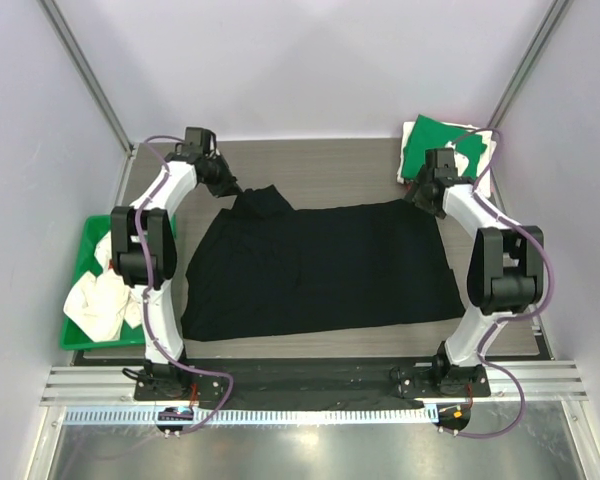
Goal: Fold and stack the t-shirts
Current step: Fold the tshirt
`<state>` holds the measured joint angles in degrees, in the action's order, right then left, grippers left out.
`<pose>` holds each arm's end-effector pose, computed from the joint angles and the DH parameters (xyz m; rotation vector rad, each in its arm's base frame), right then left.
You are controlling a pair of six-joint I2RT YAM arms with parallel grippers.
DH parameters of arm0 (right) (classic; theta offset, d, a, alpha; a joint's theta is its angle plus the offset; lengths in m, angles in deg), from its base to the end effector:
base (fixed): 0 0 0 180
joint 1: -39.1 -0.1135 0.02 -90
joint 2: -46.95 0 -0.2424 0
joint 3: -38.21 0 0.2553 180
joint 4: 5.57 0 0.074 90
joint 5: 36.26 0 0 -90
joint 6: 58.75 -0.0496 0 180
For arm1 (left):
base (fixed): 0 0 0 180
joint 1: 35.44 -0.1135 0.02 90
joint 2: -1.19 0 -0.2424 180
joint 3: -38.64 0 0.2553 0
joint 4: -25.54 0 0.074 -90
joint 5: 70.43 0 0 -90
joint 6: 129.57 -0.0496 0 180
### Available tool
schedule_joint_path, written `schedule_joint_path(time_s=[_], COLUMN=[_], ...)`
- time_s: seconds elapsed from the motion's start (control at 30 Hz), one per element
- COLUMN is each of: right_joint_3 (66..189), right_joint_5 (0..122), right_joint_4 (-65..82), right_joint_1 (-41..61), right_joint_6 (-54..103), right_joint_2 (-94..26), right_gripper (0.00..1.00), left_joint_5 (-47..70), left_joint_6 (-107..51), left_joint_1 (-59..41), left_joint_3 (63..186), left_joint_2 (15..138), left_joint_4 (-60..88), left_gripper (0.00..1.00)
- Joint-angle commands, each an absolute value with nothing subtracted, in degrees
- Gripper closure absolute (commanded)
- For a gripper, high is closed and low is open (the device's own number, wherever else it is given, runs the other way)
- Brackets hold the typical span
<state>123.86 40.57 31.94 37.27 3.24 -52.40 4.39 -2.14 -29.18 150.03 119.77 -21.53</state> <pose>0.3842 0.0010 0.1969 0.6468 2.3456 -0.0508 0.4563 -0.0631 0.1955 -0.5882 2.5227 -0.6306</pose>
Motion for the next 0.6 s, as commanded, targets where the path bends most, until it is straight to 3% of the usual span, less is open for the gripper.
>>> schedule_joint_path(time_s=[0.0, 0.07, 0.17, 0.57], right_joint_3=[128.3, 129.1, 131.5, 139.3], right_joint_5=[37.7, 38.2, 38.0, 37.8], right_joint_4=[27.5, 26.6, 26.0, 24.0], right_joint_1=[38.4, 40.0, 40.6, 43.1], right_joint_6=[4.4, 4.4, 4.6, 6.0], right_joint_2=[-55.8, -58.9, -63.5, -73.7], right_gripper=[0.34, 0.41, 0.43, 0.44], left_joint_5=[3.7, 4.4, 4.8, 5.2], left_joint_6=[-2.8, -3.1, -3.3, -3.6], left_joint_1=[-29.0, -29.0, -29.1, -29.1], left_joint_3=[150.4, 150.0, 149.5, 149.1], left_joint_2=[114.0, 113.4, 113.3, 114.0], left_joint_4=[-20.7, -20.7, -20.6, -20.8], left_gripper=[1.00, 1.00, 1.00, 1.00])
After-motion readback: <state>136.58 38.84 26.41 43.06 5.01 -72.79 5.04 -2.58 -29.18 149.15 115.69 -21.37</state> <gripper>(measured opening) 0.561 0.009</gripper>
